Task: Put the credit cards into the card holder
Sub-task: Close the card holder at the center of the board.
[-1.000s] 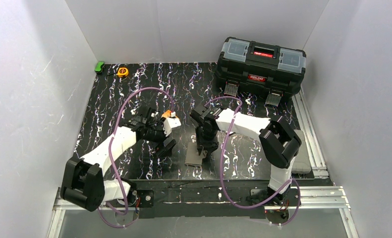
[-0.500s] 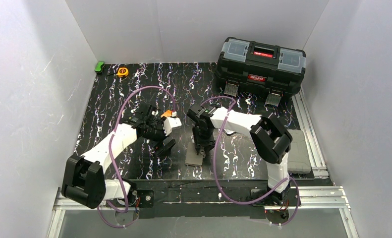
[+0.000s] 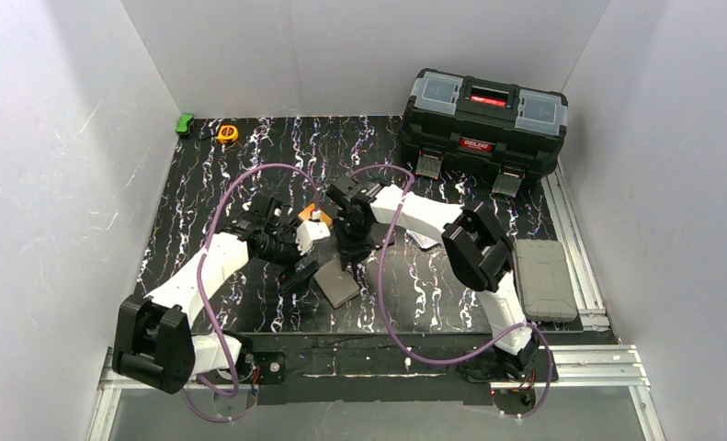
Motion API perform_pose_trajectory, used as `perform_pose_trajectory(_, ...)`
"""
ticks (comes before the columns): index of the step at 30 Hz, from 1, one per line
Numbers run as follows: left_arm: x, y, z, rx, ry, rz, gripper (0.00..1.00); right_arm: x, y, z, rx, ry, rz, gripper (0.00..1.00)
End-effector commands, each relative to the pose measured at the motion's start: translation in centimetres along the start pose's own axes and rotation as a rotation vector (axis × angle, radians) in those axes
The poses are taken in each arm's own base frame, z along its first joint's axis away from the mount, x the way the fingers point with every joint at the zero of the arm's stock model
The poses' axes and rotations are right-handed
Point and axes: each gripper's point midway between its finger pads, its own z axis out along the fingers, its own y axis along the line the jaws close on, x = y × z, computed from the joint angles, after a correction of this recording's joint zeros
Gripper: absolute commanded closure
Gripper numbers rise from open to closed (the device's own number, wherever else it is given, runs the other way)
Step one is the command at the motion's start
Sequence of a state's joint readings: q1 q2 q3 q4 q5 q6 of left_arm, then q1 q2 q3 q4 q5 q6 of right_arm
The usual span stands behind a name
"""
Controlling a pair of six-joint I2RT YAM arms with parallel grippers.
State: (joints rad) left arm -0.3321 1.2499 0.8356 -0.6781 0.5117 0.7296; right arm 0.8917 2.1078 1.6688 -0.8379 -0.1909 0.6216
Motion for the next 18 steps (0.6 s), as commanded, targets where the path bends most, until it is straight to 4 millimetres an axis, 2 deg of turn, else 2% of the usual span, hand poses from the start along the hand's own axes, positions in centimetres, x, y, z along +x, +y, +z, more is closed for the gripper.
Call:
perform_pose_trajectory(1, 1.5, -1.4, 0.0, 0.037, -0.027, 0.093, 0.02, -1.2, 3.5, -0.9, -0.093, -0.012, -0.121, 0.66)
perform_pose_trajectory(5, 2.3, -1.2, 0.8, 0.012, -0.041, 0.13, 0.02, -0.7, 3.6, -0.9, -0.099, 0.002, -0.155, 0.62)
perform_pose_trajectory(11, 1.4, -2.3, 1.7, 0.078, -0.096, 0.133, 0.02, 0.1, 1.4, -1.5, -0.025, -0.024, -0.185, 0.53)
perform_pose_trajectory(18, 0.8, -2.3, 2.9, 0.091, -0.068, 0.195, 0.02, -0.6, 0.1, -3.0, 0.045, -0.102, -0.206, 0.52)
